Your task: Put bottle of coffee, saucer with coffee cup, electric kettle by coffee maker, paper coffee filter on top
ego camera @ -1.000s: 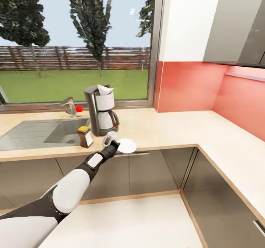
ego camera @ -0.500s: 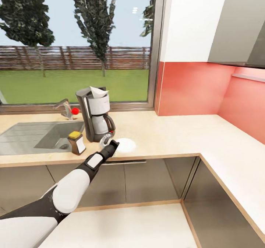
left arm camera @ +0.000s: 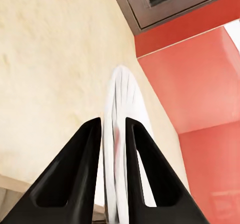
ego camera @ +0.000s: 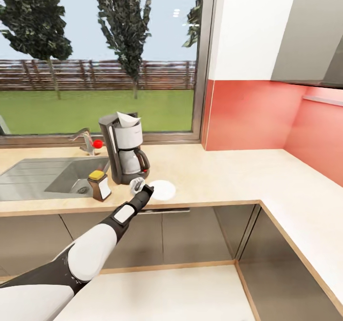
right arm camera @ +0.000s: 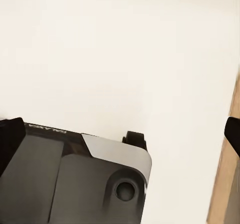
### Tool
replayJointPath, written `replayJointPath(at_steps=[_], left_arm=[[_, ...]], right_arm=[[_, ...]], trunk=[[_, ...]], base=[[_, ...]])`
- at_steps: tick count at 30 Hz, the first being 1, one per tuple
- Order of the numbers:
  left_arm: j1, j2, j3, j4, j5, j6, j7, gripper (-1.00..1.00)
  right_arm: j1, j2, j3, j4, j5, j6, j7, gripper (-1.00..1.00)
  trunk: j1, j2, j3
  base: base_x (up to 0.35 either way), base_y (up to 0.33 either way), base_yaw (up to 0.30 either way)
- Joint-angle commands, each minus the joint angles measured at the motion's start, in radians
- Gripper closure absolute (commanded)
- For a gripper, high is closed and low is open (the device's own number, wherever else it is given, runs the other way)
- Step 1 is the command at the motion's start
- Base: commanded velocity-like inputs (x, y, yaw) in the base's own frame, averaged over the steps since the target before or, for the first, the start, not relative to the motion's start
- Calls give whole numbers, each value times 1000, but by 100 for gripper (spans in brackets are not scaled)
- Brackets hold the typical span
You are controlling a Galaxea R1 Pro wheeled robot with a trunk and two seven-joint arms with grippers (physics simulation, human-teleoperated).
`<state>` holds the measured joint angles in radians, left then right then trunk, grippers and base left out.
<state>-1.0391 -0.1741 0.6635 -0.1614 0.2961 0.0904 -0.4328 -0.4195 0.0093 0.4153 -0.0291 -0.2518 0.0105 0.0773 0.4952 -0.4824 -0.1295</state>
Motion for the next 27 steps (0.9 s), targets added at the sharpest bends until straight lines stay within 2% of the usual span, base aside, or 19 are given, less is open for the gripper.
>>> replayJointPath(at_steps=[1, 9, 14, 19, 27], left_arm=[[0, 0, 2, 3, 9, 8, 0, 100], [0, 0, 2, 15, 11, 7, 0, 100], [1, 0, 4, 16, 12, -18, 4, 100], [1, 0, 4, 16, 12, -25, 7, 100], [1, 0, 4, 17, 12, -26, 8, 100]], right_arm=[[-1, 0, 8, 0, -10, 1, 2, -100], [-1, 0, 8, 0, -10, 1, 2, -100], [-1, 0, 8, 0, -10, 1, 2, -100], [-1, 0, 8, 0, -10, 1, 2, -100], [-1, -4, 8, 0, -8, 2, 3, -100]], trunk=[[1, -2, -2], [1, -2, -2], [1, -2, -2], [1, -2, -4], [1, -2, -7]], base=[[214, -144, 0], [224, -154, 0], [62, -23, 0], [225, -1, 48], [25, 0, 43]])
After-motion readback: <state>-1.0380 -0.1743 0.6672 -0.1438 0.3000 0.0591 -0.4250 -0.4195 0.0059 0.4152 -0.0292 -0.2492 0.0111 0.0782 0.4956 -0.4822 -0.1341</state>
